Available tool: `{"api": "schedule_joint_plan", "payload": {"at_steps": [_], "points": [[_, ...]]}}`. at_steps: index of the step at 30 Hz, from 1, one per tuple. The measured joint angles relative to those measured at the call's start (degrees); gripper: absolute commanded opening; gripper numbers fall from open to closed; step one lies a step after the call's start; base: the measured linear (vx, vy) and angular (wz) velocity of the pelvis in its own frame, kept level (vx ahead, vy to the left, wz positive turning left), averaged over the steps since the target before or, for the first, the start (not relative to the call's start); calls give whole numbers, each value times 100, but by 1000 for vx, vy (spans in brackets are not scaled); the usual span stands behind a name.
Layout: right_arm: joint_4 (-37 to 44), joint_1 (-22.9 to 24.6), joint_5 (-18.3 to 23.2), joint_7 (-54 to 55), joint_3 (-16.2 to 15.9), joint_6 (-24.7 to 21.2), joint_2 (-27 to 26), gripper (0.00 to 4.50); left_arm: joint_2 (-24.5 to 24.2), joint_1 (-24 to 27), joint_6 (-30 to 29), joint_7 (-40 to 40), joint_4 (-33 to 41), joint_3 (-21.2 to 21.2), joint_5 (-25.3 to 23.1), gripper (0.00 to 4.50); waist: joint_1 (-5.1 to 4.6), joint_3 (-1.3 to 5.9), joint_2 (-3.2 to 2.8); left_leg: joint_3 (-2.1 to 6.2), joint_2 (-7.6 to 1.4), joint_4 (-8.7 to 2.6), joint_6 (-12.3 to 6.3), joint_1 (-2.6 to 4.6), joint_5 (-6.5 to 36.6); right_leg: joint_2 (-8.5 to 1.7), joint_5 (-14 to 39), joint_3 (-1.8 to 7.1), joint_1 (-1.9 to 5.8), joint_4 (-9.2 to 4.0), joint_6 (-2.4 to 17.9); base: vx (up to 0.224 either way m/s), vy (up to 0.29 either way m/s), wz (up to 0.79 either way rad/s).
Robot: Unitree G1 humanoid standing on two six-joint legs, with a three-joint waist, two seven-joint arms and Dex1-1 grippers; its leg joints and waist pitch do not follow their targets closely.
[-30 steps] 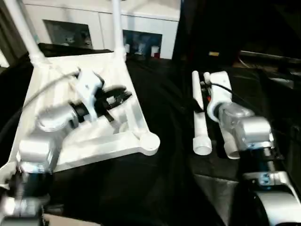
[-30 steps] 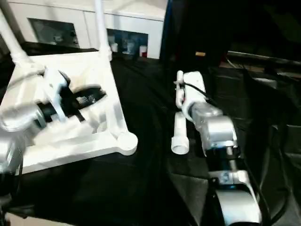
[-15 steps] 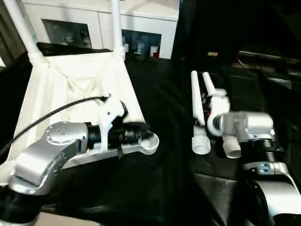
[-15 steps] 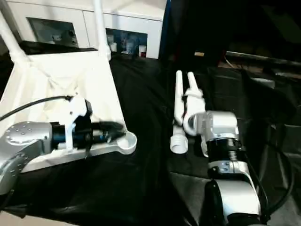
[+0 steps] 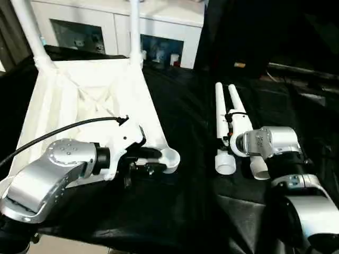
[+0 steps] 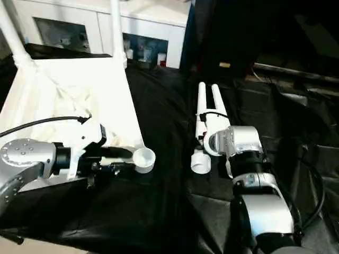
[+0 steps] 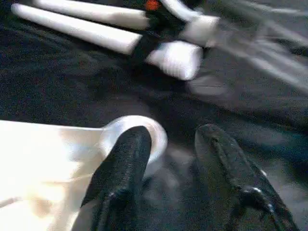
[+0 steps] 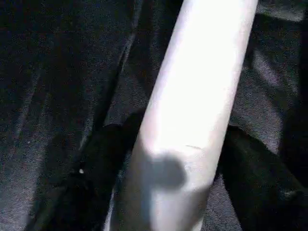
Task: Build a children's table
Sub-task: Insert table leg to table base
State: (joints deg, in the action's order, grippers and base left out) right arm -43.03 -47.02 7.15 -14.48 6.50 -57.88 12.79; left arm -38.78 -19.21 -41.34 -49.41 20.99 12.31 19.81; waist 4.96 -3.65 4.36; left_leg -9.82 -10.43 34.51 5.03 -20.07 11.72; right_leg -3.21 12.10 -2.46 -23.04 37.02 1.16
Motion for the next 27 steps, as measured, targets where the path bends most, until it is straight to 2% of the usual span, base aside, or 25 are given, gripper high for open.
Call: {"api": "schedule_joint_plan", "payload": {"at_steps": [8, 14, 18, 19, 23, 24, 26, 27], "points": [[-259, -58, 4, 79, 128, 206, 103, 230, 137, -167, 448, 213, -313, -43, -223, 268, 6, 2, -7, 2, -1, 2, 30, 1, -17, 0, -3, -2, 4, 1, 1, 0, 0, 0], [-283, -27, 10, 165, 256, 248, 164, 195, 156, -590, 132, 378, -743, 88, -513, 320, 1, -1, -21, 6, -2, 3, 36, 1, -21, 0, -5, -6, 5, 1, 4, 0, 0, 0], [-278, 4, 73, 165, 327, 321, 191, 190, 755, -787, 236, 425, -1357, -142, -206, 343, 3, 0, -32, 5, -1, 4, 40, 1, -23, -1, -8, -6, 8, 0, 10, 0, 0, 0], [-277, 13, 118, 160, 343, 357, 192, 189, 811, -820, 249, 465, -1457, -162, -169, 366, 2, 0, -35, 6, -1, 4, 41, 1, -24, 0, -10, -7, 8, 0, 11, 0, 0, 0], [28, 285, 430, -186, 689, 986, 167, 188, 1514, -1449, 296, 980, -2448, -672, -47, 382, 10, -24, -83, 9, -2, 9, 38, -1, -23, 0, -24, -8, 8, -1, 17, 0, 0, 0], [199, 403, 614, -409, 819, 1158, 108, 188, 1749, -1705, 228, 1209, -2727, -876, 38, 408, 10, -29, -92, 9, -2, 7, 36, -2, -23, 0, -26, -8, 6, -1, 17, 0, 0, 0], [533, 569, 982, -879, 1001, 1358, -27, 188, 2111, -2054, 91, 1512, -3066, -1201, 215, 415, 12, -34, -105, 10, -3, 4, -10, -8, -36, 0, -27, -12, 3, 0, 18, 0, 0, 0], [959, 784, 1318, -1345, 1095, 1356, -57, 188, 2398, -2309, -18, 1661, -3362, -1368, 402, 421, 19, -35, -108, 9, -2, 0, -39, -14, -40, 0, -27, -16, 2, -6, 18, 0, 0, 0]]}}
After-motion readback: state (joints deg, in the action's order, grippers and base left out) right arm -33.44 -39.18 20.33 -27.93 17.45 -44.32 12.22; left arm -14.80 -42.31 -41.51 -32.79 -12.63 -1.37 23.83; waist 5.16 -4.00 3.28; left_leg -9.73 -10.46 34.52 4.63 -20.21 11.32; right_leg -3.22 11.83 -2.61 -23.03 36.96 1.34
